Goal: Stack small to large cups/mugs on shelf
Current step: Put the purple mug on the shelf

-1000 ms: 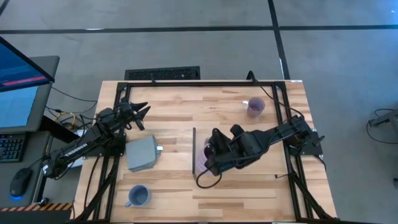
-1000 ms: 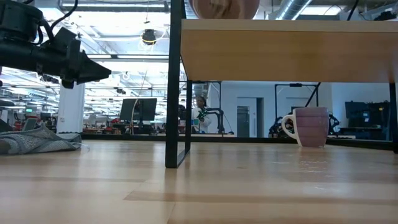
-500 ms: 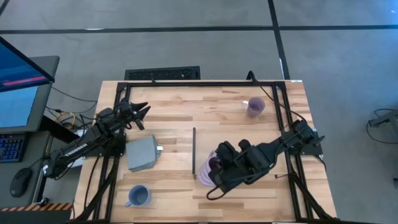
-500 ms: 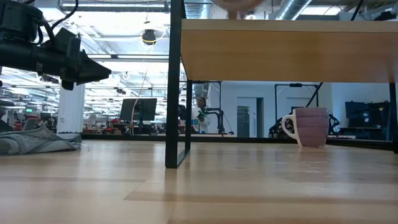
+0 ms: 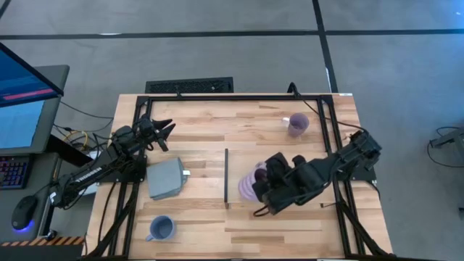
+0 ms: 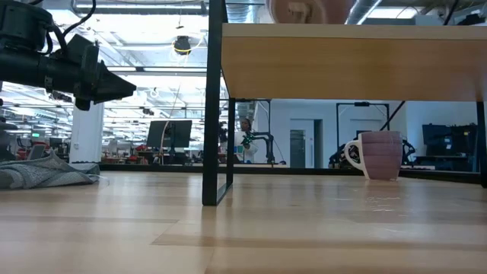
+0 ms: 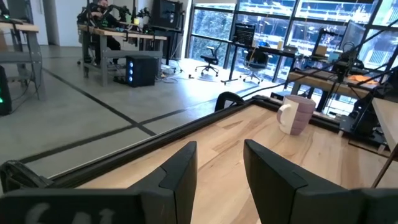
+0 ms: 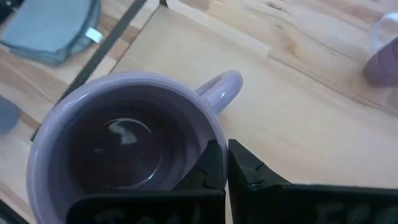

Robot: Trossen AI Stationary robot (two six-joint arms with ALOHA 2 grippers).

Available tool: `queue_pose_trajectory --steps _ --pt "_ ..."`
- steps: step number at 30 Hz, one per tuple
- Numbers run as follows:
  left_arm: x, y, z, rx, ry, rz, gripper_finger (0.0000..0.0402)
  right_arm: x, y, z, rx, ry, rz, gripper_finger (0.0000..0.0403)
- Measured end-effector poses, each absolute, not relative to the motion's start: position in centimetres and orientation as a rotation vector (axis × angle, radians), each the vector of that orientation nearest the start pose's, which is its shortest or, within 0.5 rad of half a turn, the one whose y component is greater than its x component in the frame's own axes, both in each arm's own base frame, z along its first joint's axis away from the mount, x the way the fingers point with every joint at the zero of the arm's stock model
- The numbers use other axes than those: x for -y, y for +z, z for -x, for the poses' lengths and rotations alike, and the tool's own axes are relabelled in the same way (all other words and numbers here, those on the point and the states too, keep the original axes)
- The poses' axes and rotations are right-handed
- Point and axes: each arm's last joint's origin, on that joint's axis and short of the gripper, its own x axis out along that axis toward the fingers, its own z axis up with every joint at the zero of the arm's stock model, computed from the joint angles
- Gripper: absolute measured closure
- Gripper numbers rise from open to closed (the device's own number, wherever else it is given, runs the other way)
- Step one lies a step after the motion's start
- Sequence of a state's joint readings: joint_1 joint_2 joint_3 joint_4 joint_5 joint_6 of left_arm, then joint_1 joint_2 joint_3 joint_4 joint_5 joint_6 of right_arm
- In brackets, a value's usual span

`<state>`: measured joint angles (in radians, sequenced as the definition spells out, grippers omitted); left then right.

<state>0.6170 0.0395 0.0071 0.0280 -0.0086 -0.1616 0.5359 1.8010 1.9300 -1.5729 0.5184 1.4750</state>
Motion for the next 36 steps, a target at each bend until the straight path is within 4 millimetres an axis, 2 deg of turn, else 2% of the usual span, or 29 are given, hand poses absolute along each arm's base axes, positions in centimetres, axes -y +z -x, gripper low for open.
queue_pose_trajectory --steps 14,29,36 --pt "-5.8 16.6 -8.1 0.024 0.627 0.088 0.028 -12.1 38.7 -27.4 -0.968 -0.821 -0.827 0.0393" --pt "-5.8 16.6 -8.1 0.019 0.627 0.07 0.028 -10.5 37.1 -23.0 -1.133 -0.902 -1.037 0.0393" --pt "-5.8 16.6 -8.1 0.024 0.63 0.068 0.028 -10.2 38.0 -20.8 -1.147 -0.911 -1.198 0.0393"
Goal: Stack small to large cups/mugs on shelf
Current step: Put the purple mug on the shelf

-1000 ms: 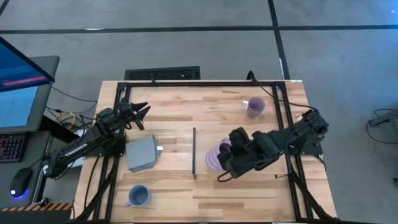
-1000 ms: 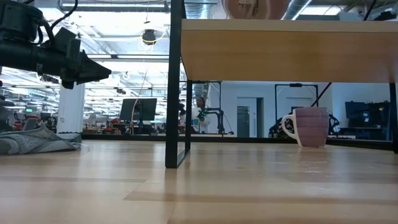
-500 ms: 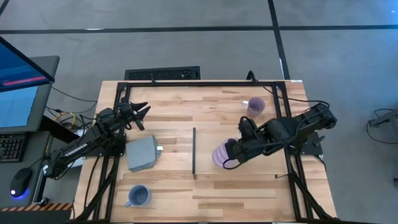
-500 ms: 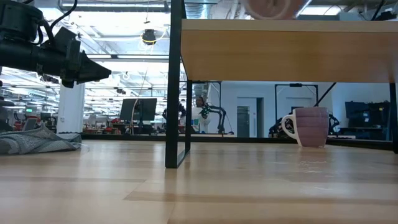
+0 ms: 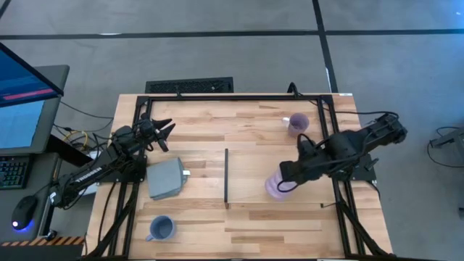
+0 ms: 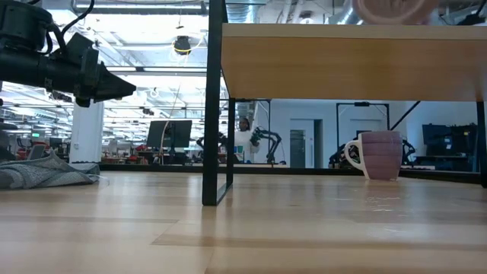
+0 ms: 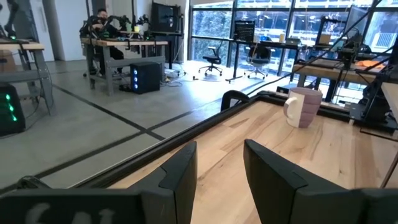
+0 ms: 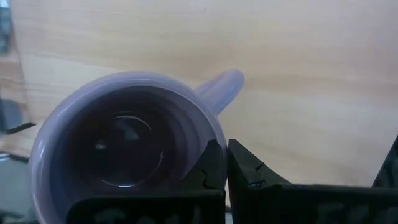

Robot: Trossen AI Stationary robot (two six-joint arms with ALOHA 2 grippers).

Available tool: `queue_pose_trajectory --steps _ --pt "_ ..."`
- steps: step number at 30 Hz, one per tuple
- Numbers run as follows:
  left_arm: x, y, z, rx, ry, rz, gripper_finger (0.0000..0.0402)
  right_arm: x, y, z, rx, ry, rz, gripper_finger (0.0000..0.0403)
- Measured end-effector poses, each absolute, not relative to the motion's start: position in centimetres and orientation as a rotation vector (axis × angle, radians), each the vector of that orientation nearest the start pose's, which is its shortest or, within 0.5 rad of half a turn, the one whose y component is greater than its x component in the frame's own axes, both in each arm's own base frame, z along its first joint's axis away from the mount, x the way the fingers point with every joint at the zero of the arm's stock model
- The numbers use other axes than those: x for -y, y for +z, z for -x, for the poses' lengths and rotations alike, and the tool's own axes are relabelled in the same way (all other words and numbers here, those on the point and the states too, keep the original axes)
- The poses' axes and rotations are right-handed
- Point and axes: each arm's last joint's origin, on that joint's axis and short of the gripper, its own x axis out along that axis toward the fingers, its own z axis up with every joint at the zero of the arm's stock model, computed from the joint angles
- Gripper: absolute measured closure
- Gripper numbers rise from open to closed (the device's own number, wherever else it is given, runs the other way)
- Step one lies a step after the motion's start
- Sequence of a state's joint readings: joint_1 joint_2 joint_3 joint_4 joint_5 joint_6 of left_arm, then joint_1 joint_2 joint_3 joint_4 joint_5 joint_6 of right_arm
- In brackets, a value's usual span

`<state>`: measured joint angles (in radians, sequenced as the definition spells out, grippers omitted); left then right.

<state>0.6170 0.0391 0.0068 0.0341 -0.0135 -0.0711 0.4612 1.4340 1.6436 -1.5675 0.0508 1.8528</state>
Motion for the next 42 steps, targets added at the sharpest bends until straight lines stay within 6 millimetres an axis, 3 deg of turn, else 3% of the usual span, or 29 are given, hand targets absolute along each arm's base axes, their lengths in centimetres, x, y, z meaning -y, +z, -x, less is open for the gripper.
queue_pose_trajectory --steps 7,14,24,42 --pt "-5.8 16.6 -8.1 0.026 0.63 0.068 0.028 -9.9 39.0 -19.4 -1.123 -0.896 -1.258 0.0393" --pt "-5.8 16.7 -8.1 0.03 0.63 0.066 0.028 -9.8 37.8 -21.3 -1.167 -0.827 -1.034 0.0393" --pt "-5.8 16.6 -8.1 0.023 0.631 0.068 0.028 -8.7 36.5 -23.6 -1.119 -0.747 -0.543 0.0393" --pt "-5.8 16.6 -8.1 0.011 0.631 0.038 0.028 -8.1 36.6 -23.9 -1.187 -0.514 -0.03 0.0393"
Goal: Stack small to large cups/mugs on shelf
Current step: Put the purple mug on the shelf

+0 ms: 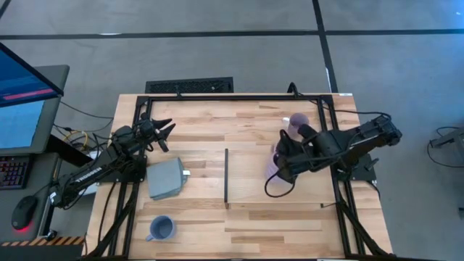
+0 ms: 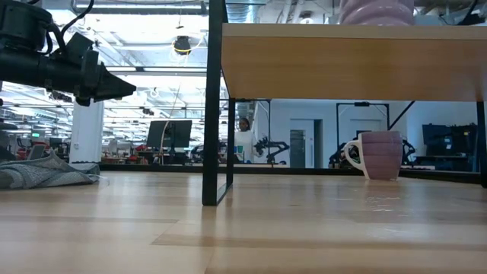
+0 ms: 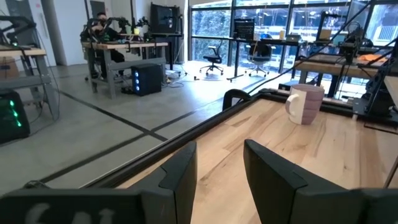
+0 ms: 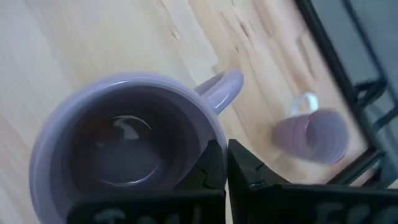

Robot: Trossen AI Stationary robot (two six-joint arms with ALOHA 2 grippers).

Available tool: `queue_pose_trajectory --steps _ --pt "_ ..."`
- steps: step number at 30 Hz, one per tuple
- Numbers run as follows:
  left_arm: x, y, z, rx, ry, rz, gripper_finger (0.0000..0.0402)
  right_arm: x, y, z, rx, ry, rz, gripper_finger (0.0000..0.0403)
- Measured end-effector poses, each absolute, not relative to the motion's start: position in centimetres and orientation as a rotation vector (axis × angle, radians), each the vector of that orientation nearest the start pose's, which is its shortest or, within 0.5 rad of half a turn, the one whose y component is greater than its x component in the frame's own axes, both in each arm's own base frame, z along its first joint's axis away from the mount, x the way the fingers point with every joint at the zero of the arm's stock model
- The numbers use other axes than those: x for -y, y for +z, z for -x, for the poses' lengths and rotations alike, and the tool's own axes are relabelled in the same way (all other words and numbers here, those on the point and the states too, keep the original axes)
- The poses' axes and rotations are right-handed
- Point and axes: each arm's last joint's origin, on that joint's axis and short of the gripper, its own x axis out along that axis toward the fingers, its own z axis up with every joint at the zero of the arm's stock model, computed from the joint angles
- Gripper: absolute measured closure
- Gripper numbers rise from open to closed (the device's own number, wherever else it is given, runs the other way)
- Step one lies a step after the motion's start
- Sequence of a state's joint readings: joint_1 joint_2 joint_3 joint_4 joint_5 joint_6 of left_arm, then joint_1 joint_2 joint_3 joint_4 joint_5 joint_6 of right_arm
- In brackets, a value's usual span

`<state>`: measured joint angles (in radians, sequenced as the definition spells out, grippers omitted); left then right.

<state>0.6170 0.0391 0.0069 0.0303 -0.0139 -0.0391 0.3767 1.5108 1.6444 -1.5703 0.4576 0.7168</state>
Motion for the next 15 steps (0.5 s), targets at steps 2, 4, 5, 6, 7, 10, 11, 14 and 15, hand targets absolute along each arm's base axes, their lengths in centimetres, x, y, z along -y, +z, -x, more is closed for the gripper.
queue_pose_trajectory --steps 2,4,5,6,7,10,11,14,15 --pt "-5.8 16.6 -8.1 0.01 0.631 0.037 0.028 -8.2 36.6 -23.8 -1.191 -0.49 0.015 0.0393" --pt "-5.8 16.6 -8.1 0.005 0.631 0.021 0.028 -8.4 36.7 -23.7 -1.183 -0.482 0.056 0.0393" --pt "-5.8 16.6 -8.1 0.001 0.631 0.011 0.028 -8.5 36.7 -23.7 -1.181 -0.477 0.067 0.0394" --pt "-5.8 16.6 -8.1 -0.001 0.631 0.002 0.028 -8.6 36.7 -23.7 -1.182 -0.472 0.07 0.0394" --pt "-5.8 16.6 -8.1 -0.004 0.631 -0.004 0.028 -8.7 36.7 -23.6 -1.182 -0.466 0.073 0.0393" --pt "-5.8 16.6 -8.1 -0.004 0.639 -0.006 0.028 -9.4 36.7 -23.4 -1.187 -0.433 0.09 0.0394" --pt "-5.8 16.6 -8.1 -0.002 0.647 -0.007 0.028 -9.7 36.7 -23.3 -1.188 -0.419 0.096 0.0394" --pt "-5.9 16.6 -8.0 0.004 0.676 -0.009 0.028 -10.6 36.7 -22.9 -1.185 -0.384 0.118 0.0394" --pt "-5.9 16.7 -8.0 0.006 0.69 -0.01 0.028 -10.8 36.7 -22.7 -1.184 -0.374 0.125 0.0394"
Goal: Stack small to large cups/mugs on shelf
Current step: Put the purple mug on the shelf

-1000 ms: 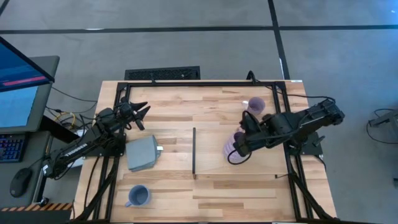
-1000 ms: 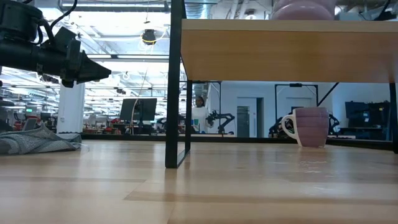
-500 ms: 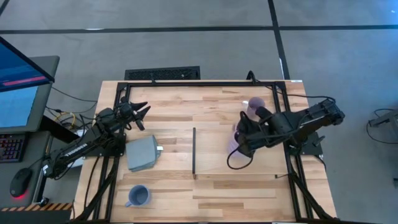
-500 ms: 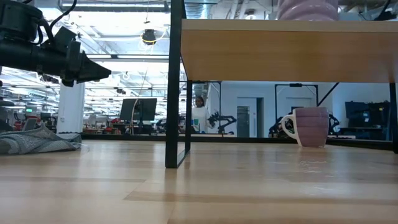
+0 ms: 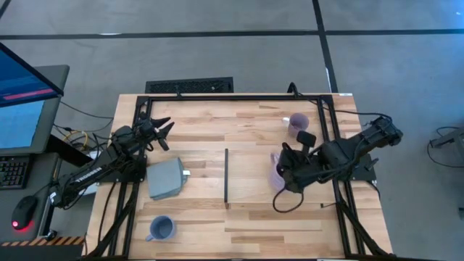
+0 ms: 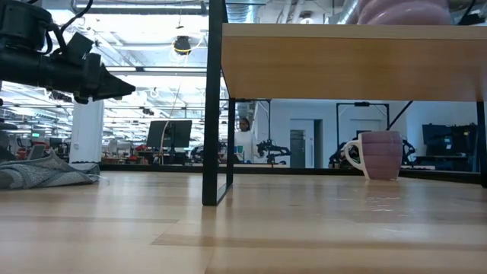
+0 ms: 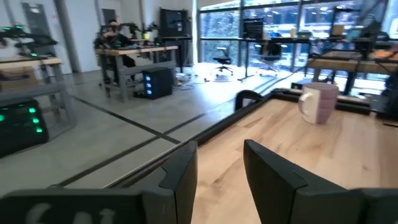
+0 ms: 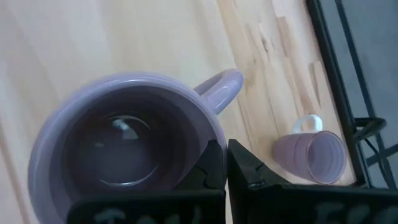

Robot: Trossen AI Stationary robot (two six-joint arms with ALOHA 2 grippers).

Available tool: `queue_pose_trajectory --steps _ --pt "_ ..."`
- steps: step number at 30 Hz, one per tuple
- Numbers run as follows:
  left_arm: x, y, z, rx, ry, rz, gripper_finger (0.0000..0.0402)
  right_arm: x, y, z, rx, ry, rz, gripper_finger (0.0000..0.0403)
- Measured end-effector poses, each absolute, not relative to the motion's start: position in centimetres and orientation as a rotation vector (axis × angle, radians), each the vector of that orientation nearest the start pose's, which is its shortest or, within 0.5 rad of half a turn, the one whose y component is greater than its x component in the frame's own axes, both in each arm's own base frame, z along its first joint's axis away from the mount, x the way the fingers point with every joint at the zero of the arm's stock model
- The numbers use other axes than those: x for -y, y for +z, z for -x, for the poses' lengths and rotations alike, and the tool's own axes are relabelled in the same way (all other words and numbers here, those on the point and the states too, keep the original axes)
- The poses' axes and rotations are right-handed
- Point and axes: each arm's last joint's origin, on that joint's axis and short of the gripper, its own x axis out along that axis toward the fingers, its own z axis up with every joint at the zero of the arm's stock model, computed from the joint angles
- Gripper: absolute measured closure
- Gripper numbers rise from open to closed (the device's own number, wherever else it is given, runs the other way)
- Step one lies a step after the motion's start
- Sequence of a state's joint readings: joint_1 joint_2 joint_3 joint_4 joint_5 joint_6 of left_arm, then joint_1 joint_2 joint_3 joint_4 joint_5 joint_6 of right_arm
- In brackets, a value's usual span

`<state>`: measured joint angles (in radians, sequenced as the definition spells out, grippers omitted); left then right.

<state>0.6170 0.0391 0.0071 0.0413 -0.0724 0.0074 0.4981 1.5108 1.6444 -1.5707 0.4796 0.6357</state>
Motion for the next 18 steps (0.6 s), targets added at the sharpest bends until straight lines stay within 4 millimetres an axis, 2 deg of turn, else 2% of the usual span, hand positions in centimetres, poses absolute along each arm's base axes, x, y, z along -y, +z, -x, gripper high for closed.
queue_pose_trajectory --steps 9,18 --pt "-6.0 16.8 -7.9 0.017 0.735 -0.008 0.028 -12.6 36.6 -21.8 -1.18 -0.289 0.199 0.0394" --pt "-6.0 16.8 -7.9 0.017 0.735 -0.004 0.028 -12.5 35.0 -21.7 -1.206 -0.274 0.381 0.0394"
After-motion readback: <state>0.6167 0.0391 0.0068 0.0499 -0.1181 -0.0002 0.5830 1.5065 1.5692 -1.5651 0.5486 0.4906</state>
